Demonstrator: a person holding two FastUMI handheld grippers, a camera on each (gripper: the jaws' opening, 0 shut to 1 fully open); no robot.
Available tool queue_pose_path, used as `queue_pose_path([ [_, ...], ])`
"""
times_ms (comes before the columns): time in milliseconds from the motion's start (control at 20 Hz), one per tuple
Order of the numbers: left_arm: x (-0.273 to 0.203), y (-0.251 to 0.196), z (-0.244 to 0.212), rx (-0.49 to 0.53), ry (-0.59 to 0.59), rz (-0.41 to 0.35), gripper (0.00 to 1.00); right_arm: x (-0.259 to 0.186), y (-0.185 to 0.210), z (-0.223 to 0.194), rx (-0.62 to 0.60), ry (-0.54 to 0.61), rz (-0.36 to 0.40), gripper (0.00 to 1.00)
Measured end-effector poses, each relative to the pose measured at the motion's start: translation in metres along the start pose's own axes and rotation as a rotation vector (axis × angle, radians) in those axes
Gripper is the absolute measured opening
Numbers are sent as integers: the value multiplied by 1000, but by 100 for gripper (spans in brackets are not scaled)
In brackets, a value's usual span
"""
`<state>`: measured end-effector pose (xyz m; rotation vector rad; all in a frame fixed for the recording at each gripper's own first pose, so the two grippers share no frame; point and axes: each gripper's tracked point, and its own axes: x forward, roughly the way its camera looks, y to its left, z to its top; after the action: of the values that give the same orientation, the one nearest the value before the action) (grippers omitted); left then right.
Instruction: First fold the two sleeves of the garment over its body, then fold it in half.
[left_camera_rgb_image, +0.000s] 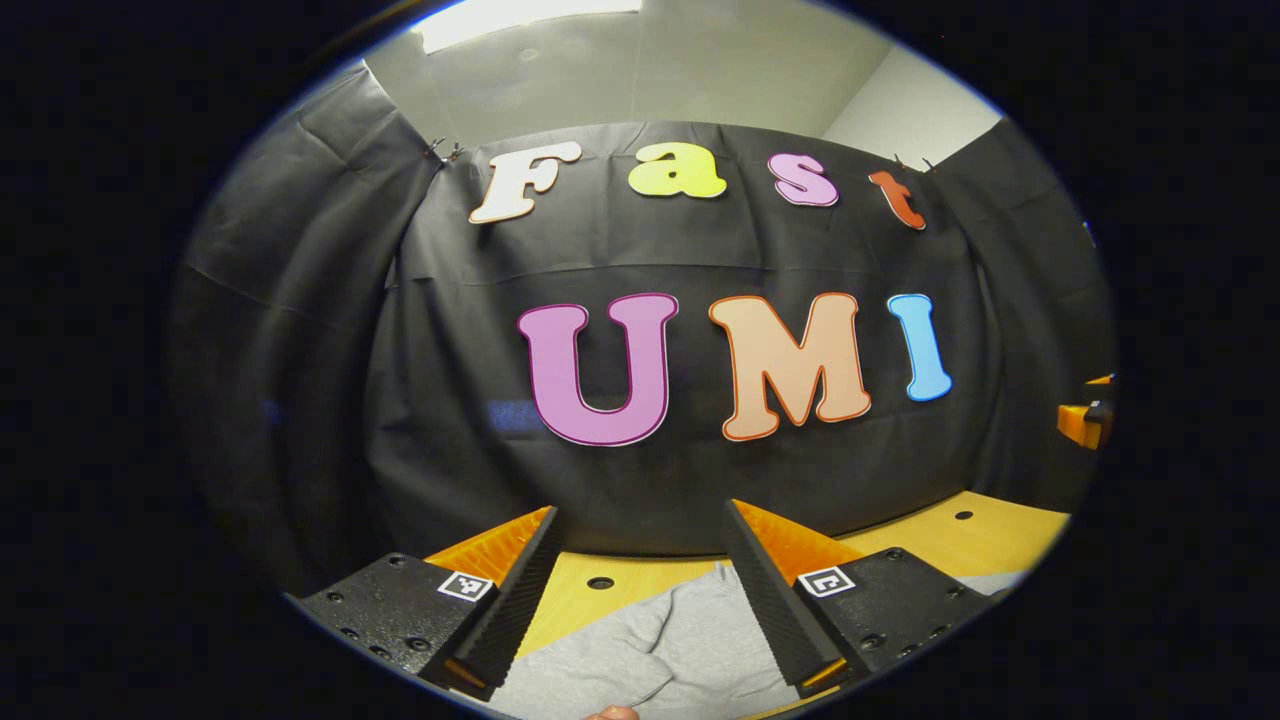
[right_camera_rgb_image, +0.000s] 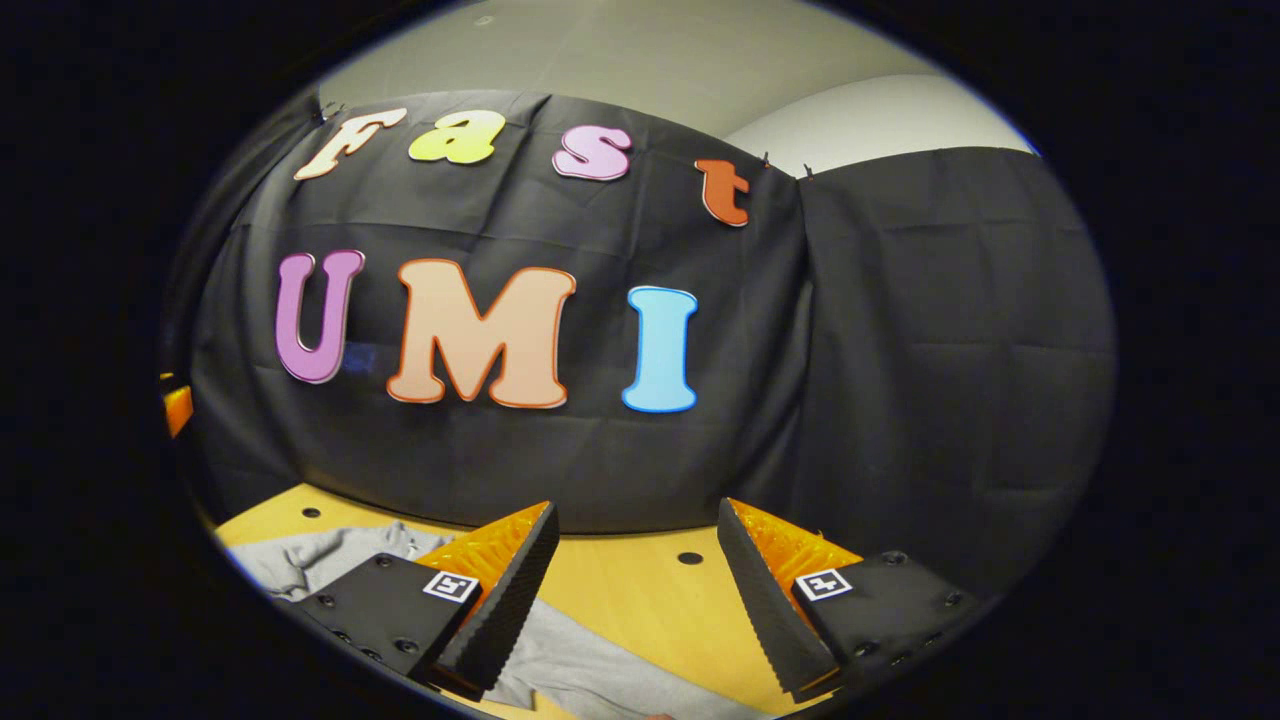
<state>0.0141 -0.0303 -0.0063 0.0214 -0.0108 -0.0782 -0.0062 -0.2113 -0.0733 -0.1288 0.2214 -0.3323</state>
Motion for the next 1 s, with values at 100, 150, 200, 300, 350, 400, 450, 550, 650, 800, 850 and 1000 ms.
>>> queue_pose_path([
  [100, 0, -3, 0, 9, 2, -3, 95, 2, -17, -17, -32, 37, -17, 100],
  [150, 0, -5, 1, 14, 1, -6, 95, 4, -24, -26, -53, 58, -20, 99],
  [200, 0, -6, 1, 17, -2, -8, 98, 5, -32, -36, -73, 77, -23, 99],
  [300, -1, -9, 2, 21, -3, -13, 94, 3, -44, -53, -100, 115, -26, 99],
  [350, -1, -9, 3, 23, -4, -14, 94, 3, -48, -64, -107, 141, -24, 99],
  [400, -2, -10, 2, 25, -4, -15, 94, 4, -53, -79, -108, 180, -19, 99],
  [450, -1, -11, 2, 26, -5, -16, 94, 3, -56, -92, -106, 220, -13, 99],
  [550, -1, -11, 1, 31, 0, -15, 94, 1, -66, -123, -104, 296, -12, 100],
  [650, 0, -12, -3, 32, 9, -14, 94, -4, -78, -150, -96, 380, -18, 100],
  [800, 0, -12, -6, 37, 17, -16, 98, -18, -95, -189, -55, 493, -35, 99],
  [850, 0, -14, -6, 38, 19, -17, 94, -23, -99, -202, -40, 532, -38, 100],
  [1000, 3, -20, -8, 42, 27, -28, 94, -36, -113, -240, -20, 636, -59, 100],
])
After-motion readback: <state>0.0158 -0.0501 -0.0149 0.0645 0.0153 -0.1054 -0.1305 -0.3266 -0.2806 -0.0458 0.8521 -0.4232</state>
